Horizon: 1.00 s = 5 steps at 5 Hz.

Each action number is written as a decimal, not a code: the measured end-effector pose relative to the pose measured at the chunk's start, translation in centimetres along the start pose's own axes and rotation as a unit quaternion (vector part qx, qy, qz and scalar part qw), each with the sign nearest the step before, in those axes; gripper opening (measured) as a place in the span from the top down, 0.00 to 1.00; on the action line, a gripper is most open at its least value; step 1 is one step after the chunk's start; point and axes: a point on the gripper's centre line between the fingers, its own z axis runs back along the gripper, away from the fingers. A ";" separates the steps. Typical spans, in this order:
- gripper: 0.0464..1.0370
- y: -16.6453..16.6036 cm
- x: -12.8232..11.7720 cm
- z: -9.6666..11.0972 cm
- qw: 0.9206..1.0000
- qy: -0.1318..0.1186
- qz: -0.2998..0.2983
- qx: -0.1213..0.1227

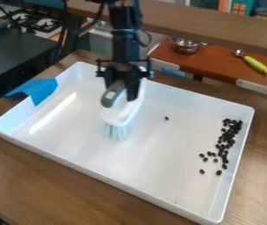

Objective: Sweep into pile

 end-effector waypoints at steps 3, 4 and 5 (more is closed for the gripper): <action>0.56 -7.1 -1.4 -0.7 0.994 0.057 -0.052 -0.080; 0.55 -3.4 -2.5 5.0 0.990 -0.024 -0.049 -0.131; 0.55 2.8 -3.7 7.7 0.986 -0.068 -0.010 -0.151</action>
